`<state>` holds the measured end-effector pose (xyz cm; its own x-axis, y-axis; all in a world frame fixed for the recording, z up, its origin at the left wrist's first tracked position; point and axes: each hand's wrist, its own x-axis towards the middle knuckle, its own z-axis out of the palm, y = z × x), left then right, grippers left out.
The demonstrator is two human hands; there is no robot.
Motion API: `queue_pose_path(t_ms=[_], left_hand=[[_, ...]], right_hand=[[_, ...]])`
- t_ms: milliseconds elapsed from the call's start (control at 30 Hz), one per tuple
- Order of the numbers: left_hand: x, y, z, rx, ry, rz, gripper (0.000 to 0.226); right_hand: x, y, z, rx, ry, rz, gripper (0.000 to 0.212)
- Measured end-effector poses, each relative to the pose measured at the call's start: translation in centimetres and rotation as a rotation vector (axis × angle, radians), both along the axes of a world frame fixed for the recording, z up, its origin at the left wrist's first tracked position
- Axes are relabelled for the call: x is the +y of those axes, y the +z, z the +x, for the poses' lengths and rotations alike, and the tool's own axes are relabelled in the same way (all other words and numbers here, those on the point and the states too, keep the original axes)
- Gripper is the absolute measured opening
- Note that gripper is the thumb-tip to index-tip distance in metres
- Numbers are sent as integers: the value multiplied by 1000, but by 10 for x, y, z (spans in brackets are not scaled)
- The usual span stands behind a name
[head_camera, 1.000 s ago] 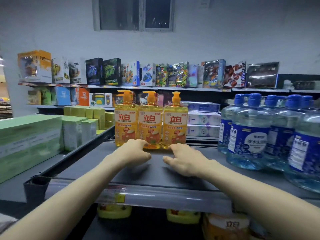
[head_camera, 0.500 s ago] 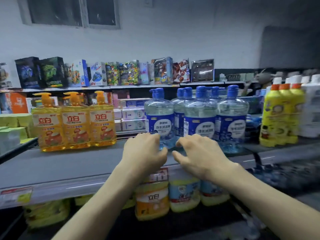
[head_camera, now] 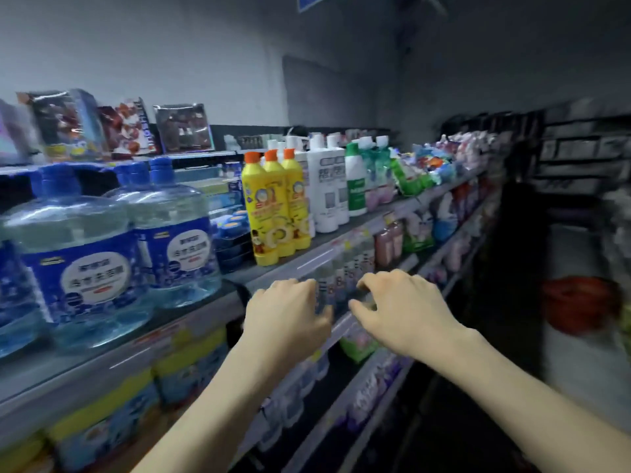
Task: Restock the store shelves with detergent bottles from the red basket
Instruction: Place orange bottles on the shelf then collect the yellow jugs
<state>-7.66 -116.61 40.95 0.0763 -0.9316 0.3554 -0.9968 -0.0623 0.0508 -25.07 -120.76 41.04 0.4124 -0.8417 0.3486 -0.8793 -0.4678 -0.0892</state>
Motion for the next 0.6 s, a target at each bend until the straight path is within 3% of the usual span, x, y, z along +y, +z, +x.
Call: queue_pose_path(t_ms=[367,600], left_hand=[[-133,-39,-113,54,-375,136,45],[-199,-92,-166,80,-516,215,52]], right_hand=[[-62,-40,-115,6,-442,68,47],[-93,-106,-156,-29,-682,181,47]])
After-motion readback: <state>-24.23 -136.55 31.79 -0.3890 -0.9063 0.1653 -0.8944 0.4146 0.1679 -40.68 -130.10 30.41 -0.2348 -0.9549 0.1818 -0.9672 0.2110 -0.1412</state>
